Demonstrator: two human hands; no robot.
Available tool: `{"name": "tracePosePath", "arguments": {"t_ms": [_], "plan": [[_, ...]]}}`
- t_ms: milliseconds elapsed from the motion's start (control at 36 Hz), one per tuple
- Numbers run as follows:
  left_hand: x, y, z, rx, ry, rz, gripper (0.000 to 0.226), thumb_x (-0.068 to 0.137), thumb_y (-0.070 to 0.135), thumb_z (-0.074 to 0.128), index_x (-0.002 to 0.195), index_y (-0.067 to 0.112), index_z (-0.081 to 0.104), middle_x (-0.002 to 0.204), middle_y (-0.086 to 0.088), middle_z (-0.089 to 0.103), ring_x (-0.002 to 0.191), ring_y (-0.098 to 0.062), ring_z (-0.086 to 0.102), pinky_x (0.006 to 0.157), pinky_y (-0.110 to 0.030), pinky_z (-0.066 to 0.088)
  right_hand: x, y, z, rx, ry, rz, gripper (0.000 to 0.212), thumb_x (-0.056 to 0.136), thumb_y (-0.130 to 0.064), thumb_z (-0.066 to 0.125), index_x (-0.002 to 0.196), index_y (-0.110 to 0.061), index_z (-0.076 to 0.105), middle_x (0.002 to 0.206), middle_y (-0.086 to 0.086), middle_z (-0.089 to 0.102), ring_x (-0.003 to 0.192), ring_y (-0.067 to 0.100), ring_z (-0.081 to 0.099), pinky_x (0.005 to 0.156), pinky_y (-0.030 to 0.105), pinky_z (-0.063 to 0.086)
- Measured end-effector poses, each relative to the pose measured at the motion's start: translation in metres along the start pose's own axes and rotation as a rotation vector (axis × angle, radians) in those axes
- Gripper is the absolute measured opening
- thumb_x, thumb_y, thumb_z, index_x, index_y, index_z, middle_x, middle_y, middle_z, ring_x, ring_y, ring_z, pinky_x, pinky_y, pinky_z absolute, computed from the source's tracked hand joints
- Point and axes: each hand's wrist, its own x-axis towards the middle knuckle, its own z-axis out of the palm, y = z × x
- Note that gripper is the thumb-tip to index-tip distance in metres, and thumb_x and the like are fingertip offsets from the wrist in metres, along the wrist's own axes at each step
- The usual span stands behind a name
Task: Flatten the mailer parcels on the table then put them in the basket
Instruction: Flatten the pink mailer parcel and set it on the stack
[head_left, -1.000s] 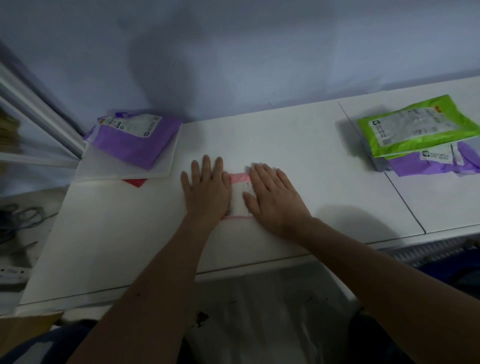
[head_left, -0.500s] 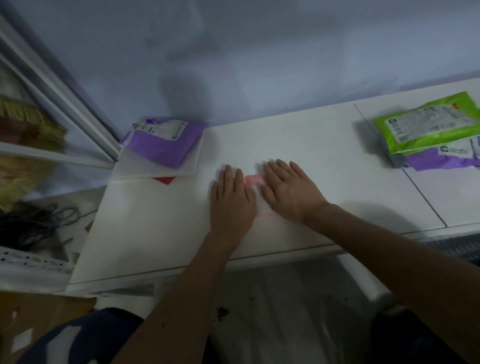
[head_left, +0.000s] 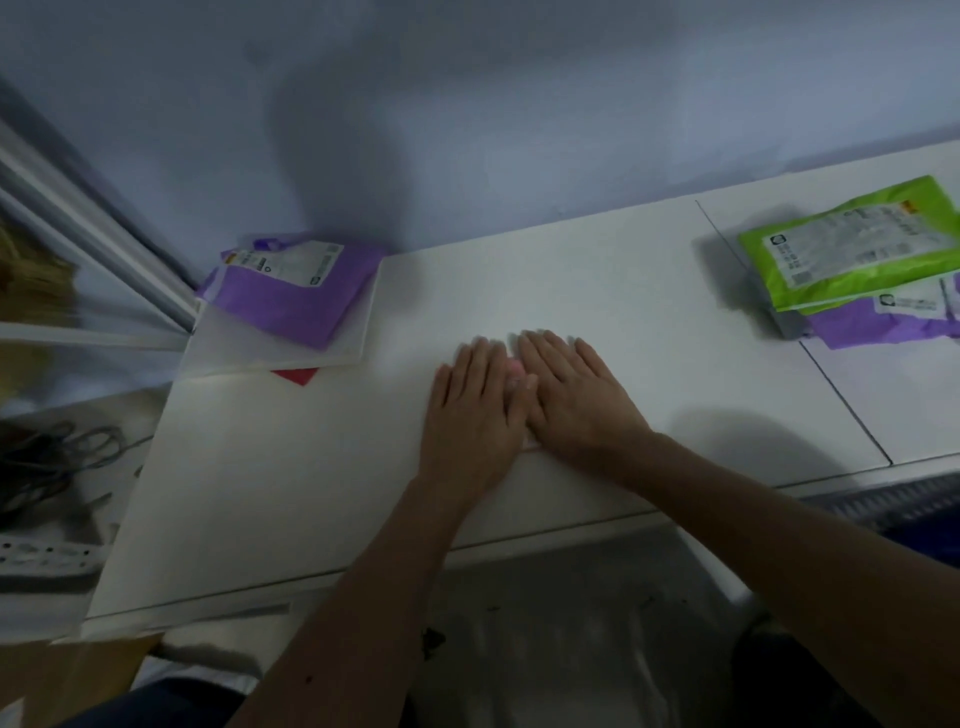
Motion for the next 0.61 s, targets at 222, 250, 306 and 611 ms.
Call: {"name": "tracePosePath", "arguments": {"t_ms": [222, 250, 306, 611], "plan": [[-0.012, -0.021, -0.005, 0.106, -0.025, -0.104, 0.083, 0.098, 0.056, 0.001, 0.14, -0.001, 0.044, 0.145, -0.018, 0.043, 0.137, -0.031, 0.038, 0.113, -0.043, 0.027, -0.012, 0.014, -0.007, 0.107, -0.067, 0.119, 0.073, 0.097, -0.059, 0.01, 0.155, -0.016, 0.0, 0.163, 0.002, 0.001, 0.149, 0.013, -0.005, 0.12, 0.031, -0.004], [-0.013, -0.021, -0.006, 0.111, -0.01, -0.116, 0.082, 0.098, 0.056, 0.001, 0.14, -0.001, 0.044, 0.146, -0.018, 0.043, 0.137, -0.031, 0.038, 0.113, -0.044, 0.026, -0.014, 0.014, -0.008, 0.117, -0.073, 0.128, 0.073, 0.097, -0.059, 0.01, 0.155, -0.016, -0.001, 0.163, 0.002, 0.0, 0.149, 0.013, -0.005, 0.12, 0.031, -0.005], [-0.014, -0.019, -0.005, 0.083, -0.022, -0.154, 0.082, 0.097, 0.057, 0.002, 0.143, 0.0, 0.039, 0.148, -0.018, 0.038, 0.14, -0.031, 0.033, 0.115, -0.044, 0.023, -0.015, 0.013, -0.01, 0.135, -0.099, 0.147, 0.074, 0.097, -0.06, 0.01, 0.155, -0.015, -0.001, 0.162, 0.003, -0.001, 0.149, 0.014, -0.005, 0.12, 0.031, -0.005], [0.001, -0.014, -0.065, -0.352, 0.009, -0.477, 0.048, 0.092, 0.021, 0.055, 0.138, 0.012, 0.045, 0.123, -0.011, 0.063, 0.116, -0.029, 0.058, 0.096, -0.035, 0.046, 0.0, 0.01, -0.051, 0.452, -0.058, 0.566, 0.039, 0.092, -0.032, 0.049, 0.12, -0.005, 0.046, 0.124, 0.016, 0.049, 0.117, 0.035, 0.05, 0.093, 0.04, 0.042]]}}
